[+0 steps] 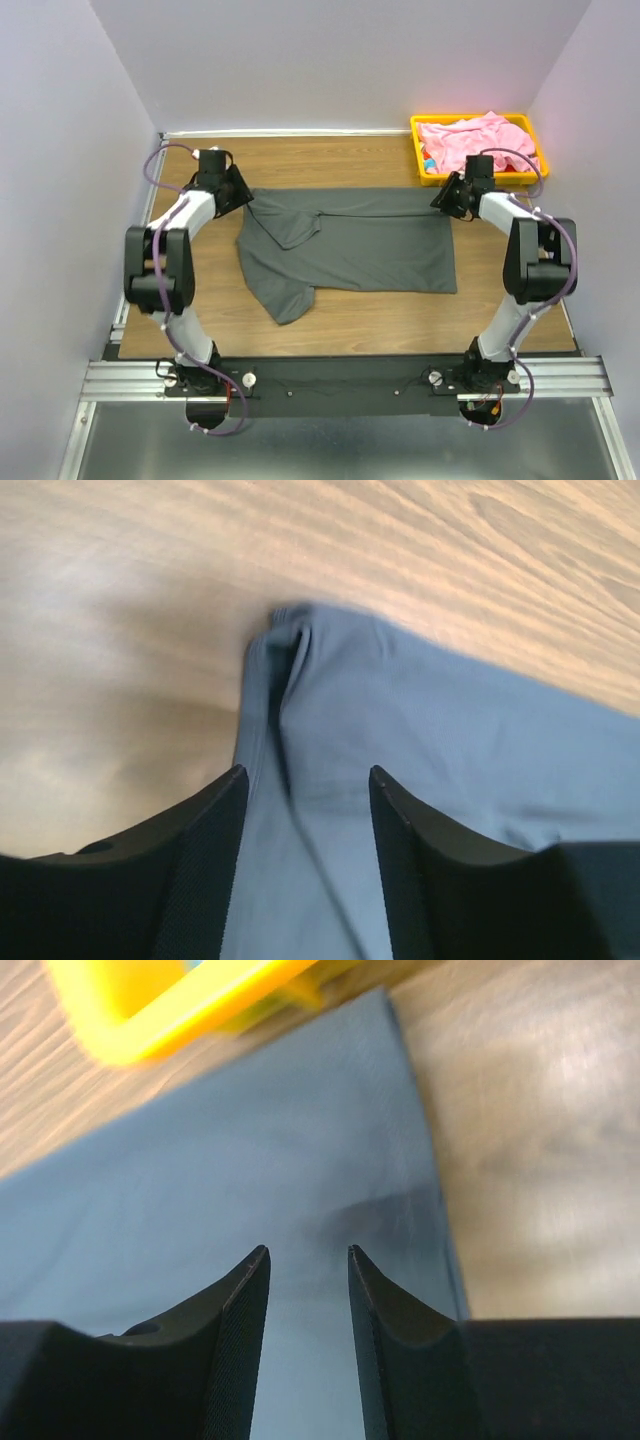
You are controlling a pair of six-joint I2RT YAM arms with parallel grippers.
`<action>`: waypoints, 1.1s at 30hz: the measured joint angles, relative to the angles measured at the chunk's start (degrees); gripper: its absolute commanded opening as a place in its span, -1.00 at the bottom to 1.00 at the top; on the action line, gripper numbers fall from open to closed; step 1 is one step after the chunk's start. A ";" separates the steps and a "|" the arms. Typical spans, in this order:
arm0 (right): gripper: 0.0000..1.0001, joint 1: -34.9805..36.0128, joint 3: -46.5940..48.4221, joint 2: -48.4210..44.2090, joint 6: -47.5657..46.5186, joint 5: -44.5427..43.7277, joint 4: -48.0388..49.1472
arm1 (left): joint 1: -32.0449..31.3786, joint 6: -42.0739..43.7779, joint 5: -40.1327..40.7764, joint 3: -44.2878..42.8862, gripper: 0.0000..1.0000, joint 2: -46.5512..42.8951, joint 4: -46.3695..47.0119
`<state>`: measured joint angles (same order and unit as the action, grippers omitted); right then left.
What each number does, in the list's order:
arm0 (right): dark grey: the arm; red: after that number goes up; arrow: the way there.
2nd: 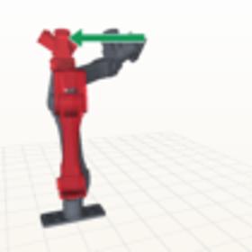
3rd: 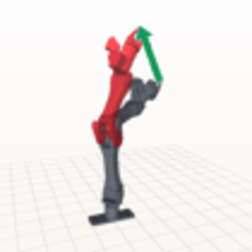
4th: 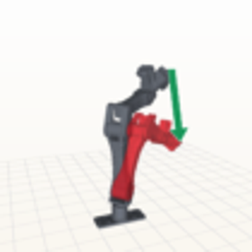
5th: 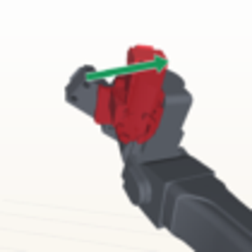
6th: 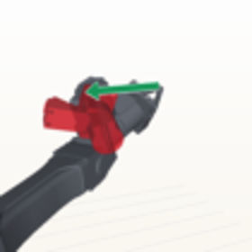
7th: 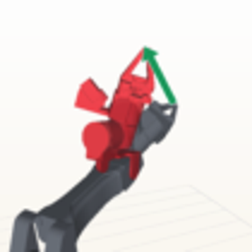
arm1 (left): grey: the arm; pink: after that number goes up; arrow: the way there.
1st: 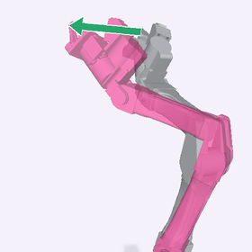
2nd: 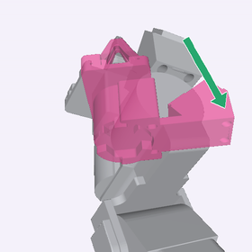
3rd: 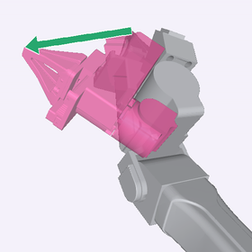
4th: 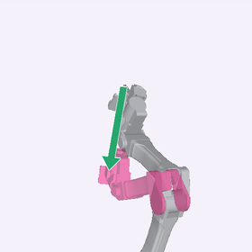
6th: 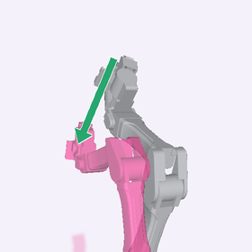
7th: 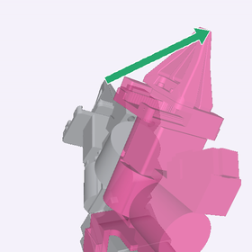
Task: Fold and stack the t-shirts
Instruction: Fold the tshirt
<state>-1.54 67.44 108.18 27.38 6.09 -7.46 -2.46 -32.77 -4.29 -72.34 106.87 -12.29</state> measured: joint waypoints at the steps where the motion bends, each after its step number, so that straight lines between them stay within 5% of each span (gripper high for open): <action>1: -0.10 0.17 -0.61 -2.25 -0.46 0.22 -1.42 | -0.15 0.17 0.68 2.16 0.22 -3.37 -0.76; 8: -0.10 4.00 -5.60 -17.29 -2.21 -0.98 -7.96 | -4.63 0.44 9.51 15.37 0.06 -22.12 -5.88; 16: -0.10 12.44 -17.62 -27.89 -2.27 -2.67 -14.12 | -9.18 -4.15 11.87 30.29 -0.01 -27.39 -13.00; 33: -0.10 12.48 -26.69 -36.00 -1.75 -3.82 -16.26 | -12.98 -6.67 13.86 31.87 -0.03 -30.42 -18.49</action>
<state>10.94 40.75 72.18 25.63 2.26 -23.73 -15.44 -39.44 9.56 -40.47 76.44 -30.79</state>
